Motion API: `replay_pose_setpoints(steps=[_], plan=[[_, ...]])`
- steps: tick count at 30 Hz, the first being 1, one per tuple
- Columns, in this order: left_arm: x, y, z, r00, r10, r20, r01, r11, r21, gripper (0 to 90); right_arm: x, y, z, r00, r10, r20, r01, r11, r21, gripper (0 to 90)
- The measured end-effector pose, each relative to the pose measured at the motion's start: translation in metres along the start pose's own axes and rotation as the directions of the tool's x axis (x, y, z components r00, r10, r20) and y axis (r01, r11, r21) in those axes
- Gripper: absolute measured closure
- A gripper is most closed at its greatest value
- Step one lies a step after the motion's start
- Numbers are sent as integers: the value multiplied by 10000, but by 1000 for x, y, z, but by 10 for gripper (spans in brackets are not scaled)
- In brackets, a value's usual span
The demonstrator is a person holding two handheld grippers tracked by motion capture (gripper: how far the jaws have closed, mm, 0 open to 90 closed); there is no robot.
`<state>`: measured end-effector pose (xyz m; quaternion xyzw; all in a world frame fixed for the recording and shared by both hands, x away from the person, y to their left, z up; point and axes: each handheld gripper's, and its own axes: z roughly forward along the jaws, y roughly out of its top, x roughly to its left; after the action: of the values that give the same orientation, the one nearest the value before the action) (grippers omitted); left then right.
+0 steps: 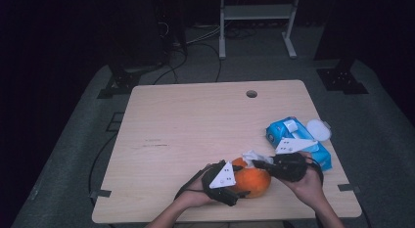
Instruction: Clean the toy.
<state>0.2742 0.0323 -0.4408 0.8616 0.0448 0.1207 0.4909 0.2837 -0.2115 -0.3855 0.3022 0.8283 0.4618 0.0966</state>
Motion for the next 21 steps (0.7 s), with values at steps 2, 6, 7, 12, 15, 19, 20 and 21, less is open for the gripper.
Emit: replay_pose_setpoints(steps=[2, 6, 7, 12, 15, 19, 20, 21], plan=[[2, -1, -1, 10000, -96, 17, 96, 9999, -33, 256, -10, -5, -3, 9995, 283, 120, -283, 9996, 4, 825], [7, -4, -3, 9984, -566, 70, 567, 9981, -222, 256, -17, -13, -7, 9983, 552, 208, -555, 9984, 137, 825], [8, -5, -3, 9976, -683, 63, 685, 9972, -300, 256, -18, -14, -8, 9980, 598, 190, -600, 9981, 109, 825], [20, -10, -11, 9904, -1382, 12, 1381, 9896, -397, 256, -9, -8, -11, 9990, 436, -133, -438, 9990, -111, 825], [27, -15, -15, 9818, -1896, 118, 1900, 9800, -600, 256, -1, -5, -10, 9993, 129, -363, -136, 9997, -192, 824], [30, -17, -16, 9789, -2042, 85, 2043, 9769, -627, 255, -9, -9, -7, 9989, 357, -304, -360, 9993, -89, 825], [31, -17, -17, 9791, -2031, 78, 2032, 9772, -619, 255, -14, -12, -5, 9990, 444, -33, -444, 9990, 76, 825], [31, -17, -17, 9785, -2059, 89, 2060, 9765, -627, 255, -18, -16, -4, 9982, 602, 81, -603, 9980, 190, 825]])
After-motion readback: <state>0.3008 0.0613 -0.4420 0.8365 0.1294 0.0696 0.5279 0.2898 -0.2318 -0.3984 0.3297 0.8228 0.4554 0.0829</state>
